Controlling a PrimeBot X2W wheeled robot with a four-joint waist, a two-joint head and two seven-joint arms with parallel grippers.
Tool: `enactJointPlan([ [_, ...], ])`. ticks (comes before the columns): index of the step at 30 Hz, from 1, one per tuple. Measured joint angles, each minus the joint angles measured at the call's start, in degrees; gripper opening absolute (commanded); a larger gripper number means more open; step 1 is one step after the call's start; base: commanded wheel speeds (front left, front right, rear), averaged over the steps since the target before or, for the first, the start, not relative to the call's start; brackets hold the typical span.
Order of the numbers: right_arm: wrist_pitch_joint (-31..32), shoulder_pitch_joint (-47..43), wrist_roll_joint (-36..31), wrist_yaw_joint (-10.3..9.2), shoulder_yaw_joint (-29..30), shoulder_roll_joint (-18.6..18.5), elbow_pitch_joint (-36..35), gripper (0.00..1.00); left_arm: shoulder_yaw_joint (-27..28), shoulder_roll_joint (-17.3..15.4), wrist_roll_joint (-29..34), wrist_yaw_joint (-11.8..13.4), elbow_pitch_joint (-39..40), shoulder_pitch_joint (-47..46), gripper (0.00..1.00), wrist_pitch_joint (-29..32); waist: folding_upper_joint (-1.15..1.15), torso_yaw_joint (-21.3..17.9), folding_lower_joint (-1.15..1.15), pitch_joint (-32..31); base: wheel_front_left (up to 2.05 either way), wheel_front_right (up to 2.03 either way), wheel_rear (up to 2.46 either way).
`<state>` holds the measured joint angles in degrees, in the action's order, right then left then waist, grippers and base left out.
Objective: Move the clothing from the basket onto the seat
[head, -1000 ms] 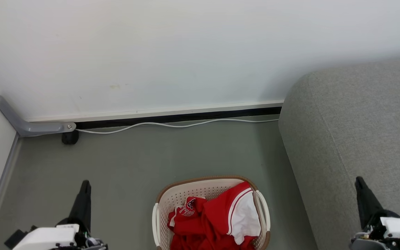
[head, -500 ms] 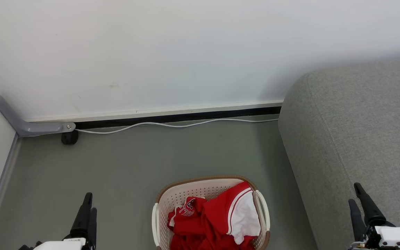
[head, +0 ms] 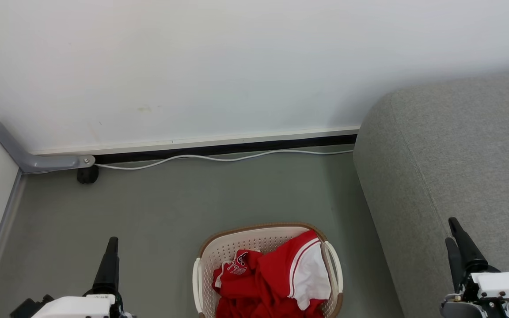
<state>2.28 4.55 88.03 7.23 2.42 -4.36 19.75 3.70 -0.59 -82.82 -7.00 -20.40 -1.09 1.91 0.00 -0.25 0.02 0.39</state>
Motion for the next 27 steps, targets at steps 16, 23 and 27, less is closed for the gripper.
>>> enactJointPlan([
  [16, -2.6, 3.5, -8.1, 0.0, -2.4, -2.5, 1.8, 1.0, -0.7, -0.2, 12.8, 0.0, -0.5, -1.9, 1.0, -2.5, 0.0, -0.1, 0.0, 0.4, 0.0, 0.0, 0.0],
  [23, -3.5, 4.9, -14.2, 0.0, -3.6, -3.6, 2.8, 1.0, -1.6, -0.3, 19.9, 0.6, -0.5, -2.9, 1.0, -3.5, 0.0, -0.1, -0.01, 0.4, 0.0, 0.0, 0.0],
  [27, -4.3, 5.5, -17.9, 0.0, -4.8, -4.2, 3.2, 1.0, -2.0, -0.3, 23.8, 1.1, -0.5, -3.0, 1.0, -4.1, 0.0, -0.2, -0.01, 0.4, 0.0, 0.0, 0.0],
])
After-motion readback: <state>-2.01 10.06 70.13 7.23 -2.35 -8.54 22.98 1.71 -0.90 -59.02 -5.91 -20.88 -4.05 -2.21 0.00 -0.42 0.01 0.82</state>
